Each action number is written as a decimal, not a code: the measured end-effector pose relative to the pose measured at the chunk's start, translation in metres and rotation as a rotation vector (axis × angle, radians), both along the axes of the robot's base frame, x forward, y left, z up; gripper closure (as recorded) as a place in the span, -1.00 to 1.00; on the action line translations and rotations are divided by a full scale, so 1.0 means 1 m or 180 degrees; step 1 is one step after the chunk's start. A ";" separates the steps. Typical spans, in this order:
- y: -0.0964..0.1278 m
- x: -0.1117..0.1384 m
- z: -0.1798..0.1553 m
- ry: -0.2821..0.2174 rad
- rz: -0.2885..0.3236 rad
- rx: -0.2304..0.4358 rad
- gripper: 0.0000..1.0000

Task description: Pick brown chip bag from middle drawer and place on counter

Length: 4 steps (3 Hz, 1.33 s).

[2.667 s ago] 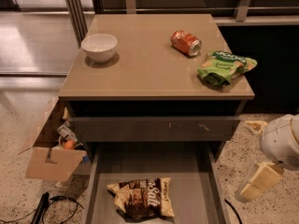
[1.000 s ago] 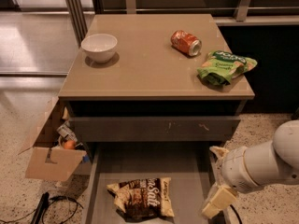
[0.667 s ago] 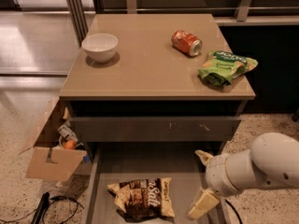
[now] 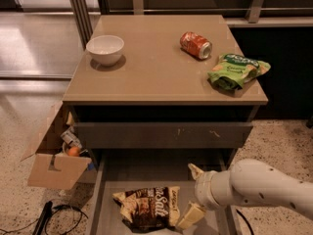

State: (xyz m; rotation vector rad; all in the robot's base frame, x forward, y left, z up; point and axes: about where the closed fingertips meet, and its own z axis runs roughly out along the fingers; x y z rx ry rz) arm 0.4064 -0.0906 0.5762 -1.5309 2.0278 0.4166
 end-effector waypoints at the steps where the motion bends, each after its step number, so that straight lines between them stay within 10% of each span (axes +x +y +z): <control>1: 0.004 0.014 -0.001 -0.0115 -0.0084 -0.0002 -1.00; 4: 0.048 -0.001 -0.082 0.0212 0.0039 0.0011 -1.00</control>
Offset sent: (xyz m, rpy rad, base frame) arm 0.0141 0.0054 -0.0019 0.0000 -0.0330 -0.0253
